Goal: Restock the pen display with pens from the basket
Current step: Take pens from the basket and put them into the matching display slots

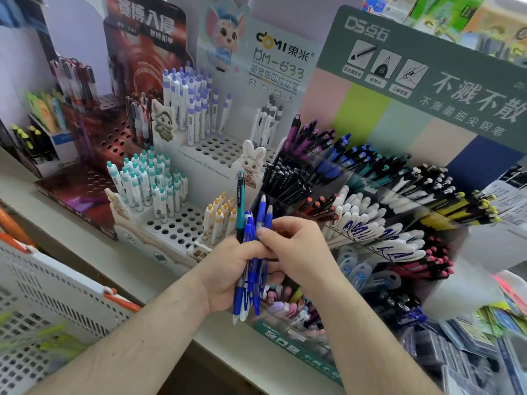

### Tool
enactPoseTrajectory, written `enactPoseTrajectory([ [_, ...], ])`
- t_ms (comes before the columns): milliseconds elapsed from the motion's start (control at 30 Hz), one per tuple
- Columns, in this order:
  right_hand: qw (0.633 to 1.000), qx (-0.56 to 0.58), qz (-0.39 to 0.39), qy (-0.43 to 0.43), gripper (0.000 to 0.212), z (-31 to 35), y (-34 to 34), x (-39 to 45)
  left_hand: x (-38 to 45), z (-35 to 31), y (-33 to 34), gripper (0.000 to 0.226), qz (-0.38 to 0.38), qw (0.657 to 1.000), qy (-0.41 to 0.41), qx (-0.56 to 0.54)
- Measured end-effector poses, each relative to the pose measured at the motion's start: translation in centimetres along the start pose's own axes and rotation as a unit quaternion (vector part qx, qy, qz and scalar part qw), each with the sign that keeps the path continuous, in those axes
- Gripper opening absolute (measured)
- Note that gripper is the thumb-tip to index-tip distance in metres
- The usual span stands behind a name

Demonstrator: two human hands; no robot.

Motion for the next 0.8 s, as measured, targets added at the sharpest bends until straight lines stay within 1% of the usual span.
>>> enactPoseTrajectory([
  [67,0.997,0.074,0.0,0.028,0.015,-0.4,-0.1,0.1,0.1,0.2,0.0,0.028,-0.013,1.0,0.004,-0.022],
  [133,0.991,0.129,-0.034,0.023,0.017,-0.6,-1.0,0.2,0.4,0.0,-0.6,0.025,-0.049,0.998,0.012,-0.047],
  [200,0.988,0.113,-0.1,-0.021,0.018,-0.4,-2.7,0.4,0.6,-0.3,-1.7,0.02,-0.096,0.993,0.031,-0.066],
  [233,0.988,0.096,-0.115,-0.048,0.017,-0.1,-3.5,0.2,0.8,-0.6,-2.2,0.019,-0.115,0.99,0.043,-0.067],
  [333,0.99,0.012,-0.094,-0.107,0.01,0.6,-4.1,-0.4,1.0,-1.3,-3.2,0.015,-0.138,0.988,0.058,-0.04],
  [400,0.987,-0.059,-0.084,-0.125,0.018,0.7,-4.1,-0.8,1.2,-1.4,-3.3,0.009,-0.126,0.99,0.052,-0.032],
  [467,0.979,-0.13,-0.076,-0.136,0.023,0.7,-3.9,-1.0,1.3,-1.3,-2.9,0.019,-0.099,0.992,0.04,-0.063],
  [500,0.974,-0.169,-0.072,-0.133,0.022,0.7,-3.7,-1.0,1.4,-1.2,-2.6,0.023,-0.085,0.993,0.033,-0.077],
  [600,0.952,-0.265,-0.066,-0.139,0.024,0.6,-2.9,-0.8,1.4,-0.7,-2.0,0.02,-0.053,0.995,0.007,-0.084],
  [667,0.945,-0.285,-0.055,-0.151,0.024,0.5,-2.5,-0.7,1.5,-0.3,-1.8,0.015,-0.044,0.995,-0.007,-0.087],
  [800,0.968,-0.226,0.0,-0.104,0.018,0.0,-3.0,-0.8,1.9,-0.4,-2.1,0.011,-0.015,0.99,0.006,-0.14],
])
Point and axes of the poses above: each hand's wrist, its own x-axis towards the middle knuckle, its own y-axis out of the palm, z = x × y, the point moved 7 cm from there along x, towards the middle knuckle, and after that the axes turned 5 degrees about y, right-handed, at the moved point
